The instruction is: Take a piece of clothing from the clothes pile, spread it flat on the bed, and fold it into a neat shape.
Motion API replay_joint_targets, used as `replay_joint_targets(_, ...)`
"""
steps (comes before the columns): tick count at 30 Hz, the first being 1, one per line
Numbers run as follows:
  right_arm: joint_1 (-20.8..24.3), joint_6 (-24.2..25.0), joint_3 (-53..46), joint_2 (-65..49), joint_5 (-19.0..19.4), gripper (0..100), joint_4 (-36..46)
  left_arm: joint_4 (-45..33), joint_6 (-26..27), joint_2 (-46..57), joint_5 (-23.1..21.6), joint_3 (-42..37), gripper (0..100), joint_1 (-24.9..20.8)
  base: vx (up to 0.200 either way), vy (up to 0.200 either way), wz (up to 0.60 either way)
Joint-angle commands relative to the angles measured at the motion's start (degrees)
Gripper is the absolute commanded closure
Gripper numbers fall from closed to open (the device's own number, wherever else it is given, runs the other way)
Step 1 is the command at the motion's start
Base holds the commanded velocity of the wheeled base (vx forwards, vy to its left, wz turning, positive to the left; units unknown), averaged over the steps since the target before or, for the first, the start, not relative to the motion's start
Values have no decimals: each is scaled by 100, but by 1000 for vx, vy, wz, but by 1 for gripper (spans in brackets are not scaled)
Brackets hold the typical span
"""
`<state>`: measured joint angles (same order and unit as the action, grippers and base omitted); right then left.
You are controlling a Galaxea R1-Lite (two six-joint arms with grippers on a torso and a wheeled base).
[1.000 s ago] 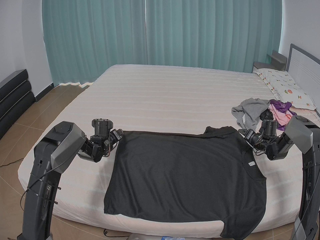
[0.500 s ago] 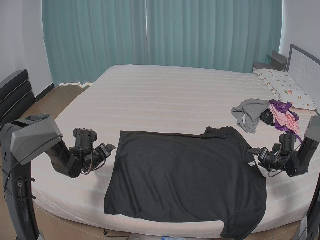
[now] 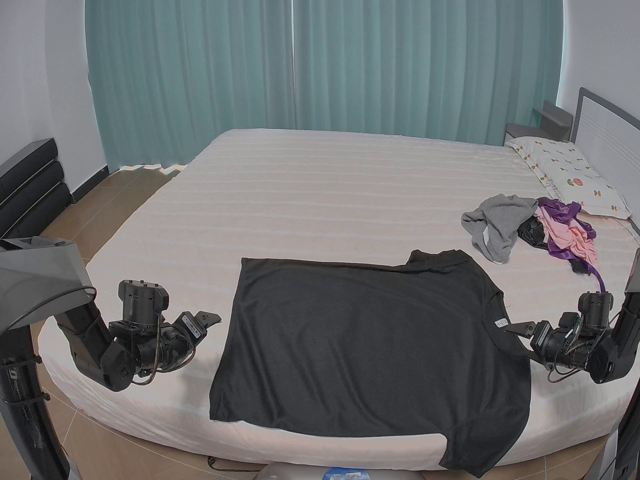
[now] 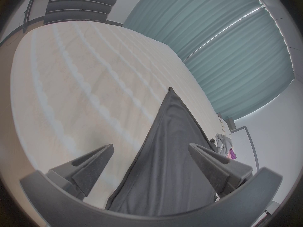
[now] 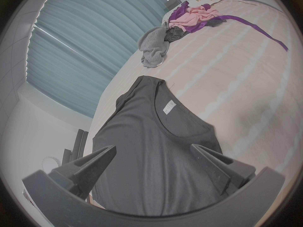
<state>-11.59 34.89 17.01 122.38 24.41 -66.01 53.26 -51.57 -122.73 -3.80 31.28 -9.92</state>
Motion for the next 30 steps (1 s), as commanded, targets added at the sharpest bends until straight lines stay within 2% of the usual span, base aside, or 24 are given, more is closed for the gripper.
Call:
replay_joint_targets(1, -10, 0, -31, -30, 3, 0, -8, 0, -3, 39, -6, -122, 0, 17, -200, 0, 0)
replay_joint_targets(3, 26, 0, -22, -65, -15, 0, -87, 0, -3, 39, -59, -219, 0, 8, -200, 0, 0)
replay_joint_targets(11, 280, 0, -75, -575, -59, 0, 9, 9, -64, 83, -68, -324, 0, -27, 0, 0, 0)
replay_joint_targets(15, 614, 71, -171, -575, -366, 0, 9, 9, -90, 92, -59, -412, 0, -150, 0, 0, 0)
replay_joint_targets(23, 641, 246, -259, -390, -358, 0, -87, 9, -99, 101, -59, -456, 0, -159, 0, -200, 0)
replay_joint_targets(27, 623, 255, -365, -241, -384, 0, -404, 9, -90, 109, -59, -456, 0, -185, 0, -200, 0)
replay_joint_targets(30, 614, 255, -444, -180, -384, 0, -553, 9, -90, 109, -42, -456, 0, -185, 0, 0, 0)
